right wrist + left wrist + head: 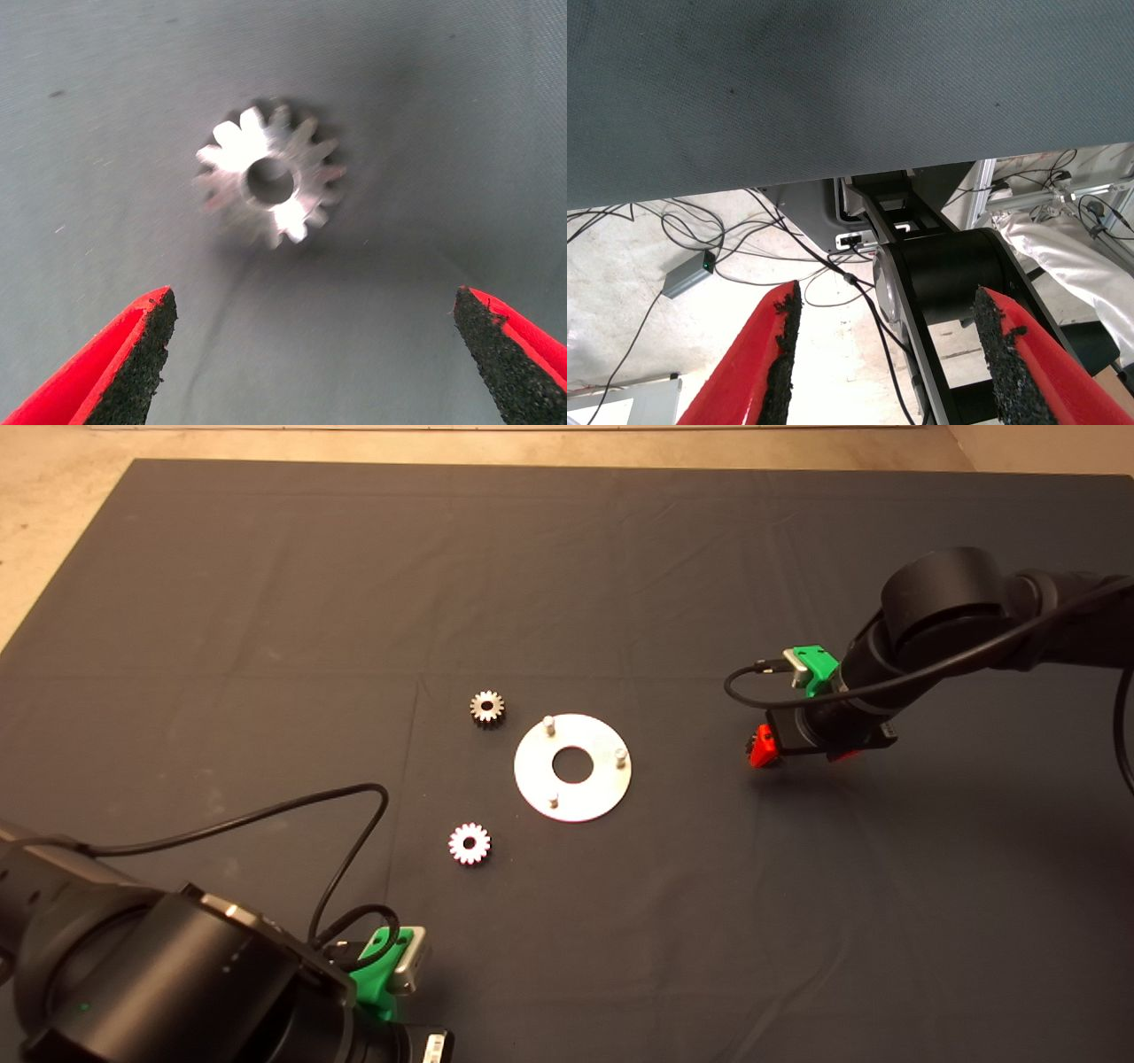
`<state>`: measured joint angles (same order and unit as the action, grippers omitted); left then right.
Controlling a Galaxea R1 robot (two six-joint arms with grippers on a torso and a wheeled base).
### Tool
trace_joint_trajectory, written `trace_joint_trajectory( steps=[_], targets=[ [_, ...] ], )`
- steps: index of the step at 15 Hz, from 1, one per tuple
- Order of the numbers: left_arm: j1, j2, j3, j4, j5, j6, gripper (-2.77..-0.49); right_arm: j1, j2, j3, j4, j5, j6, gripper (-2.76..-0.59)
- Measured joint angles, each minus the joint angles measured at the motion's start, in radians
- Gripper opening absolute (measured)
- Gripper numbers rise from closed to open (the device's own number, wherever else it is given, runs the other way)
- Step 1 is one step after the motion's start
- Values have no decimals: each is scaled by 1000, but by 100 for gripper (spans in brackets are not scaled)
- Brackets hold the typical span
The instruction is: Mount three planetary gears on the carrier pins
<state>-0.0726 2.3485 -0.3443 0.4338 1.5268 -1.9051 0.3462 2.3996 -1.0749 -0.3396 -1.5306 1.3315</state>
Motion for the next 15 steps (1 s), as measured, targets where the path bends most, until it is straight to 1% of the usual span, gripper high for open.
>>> trace_joint_trajectory(
  steps=[5,10,15],
  targets=[
    [0,0,0,0,0,0,-194,-17,3,-25,-1,0,-11,-103],
    [0,0,0,0,0,0,-194,-36,36,-50,-1,1,-12,-103],
    [0,-2,0,0,0,0,-194,-39,67,-85,-4,0,-16,-103]
  ],
)
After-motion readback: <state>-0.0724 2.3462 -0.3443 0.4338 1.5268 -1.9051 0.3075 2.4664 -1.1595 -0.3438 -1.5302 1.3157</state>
